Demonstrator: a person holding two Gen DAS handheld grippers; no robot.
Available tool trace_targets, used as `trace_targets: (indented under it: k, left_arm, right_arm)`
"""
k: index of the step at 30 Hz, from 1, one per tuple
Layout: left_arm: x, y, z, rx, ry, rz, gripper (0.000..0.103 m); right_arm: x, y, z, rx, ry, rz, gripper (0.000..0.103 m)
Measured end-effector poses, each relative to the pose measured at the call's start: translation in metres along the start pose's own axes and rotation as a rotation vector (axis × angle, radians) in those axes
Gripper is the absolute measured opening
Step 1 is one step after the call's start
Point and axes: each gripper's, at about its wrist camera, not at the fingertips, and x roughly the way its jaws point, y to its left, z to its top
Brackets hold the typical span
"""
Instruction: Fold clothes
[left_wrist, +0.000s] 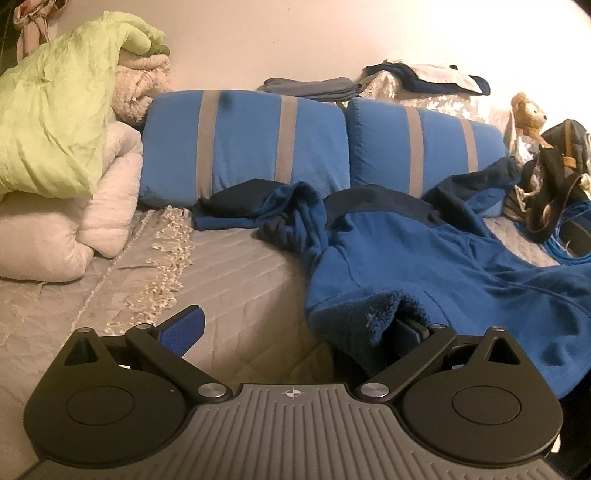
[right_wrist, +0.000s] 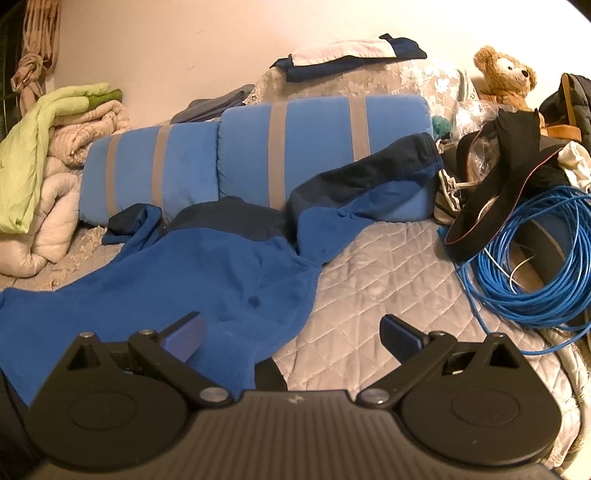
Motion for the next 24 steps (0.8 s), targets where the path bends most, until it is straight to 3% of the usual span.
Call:
trace_targets:
  k: [24]
  left_arm:
    - [0.011,-0.002,0.002,-0.018,0.040,-0.011,0.103]
  right_arm:
    - [-0.023,-0.017,-0.038,0.070,0.044,0.006,0.103]
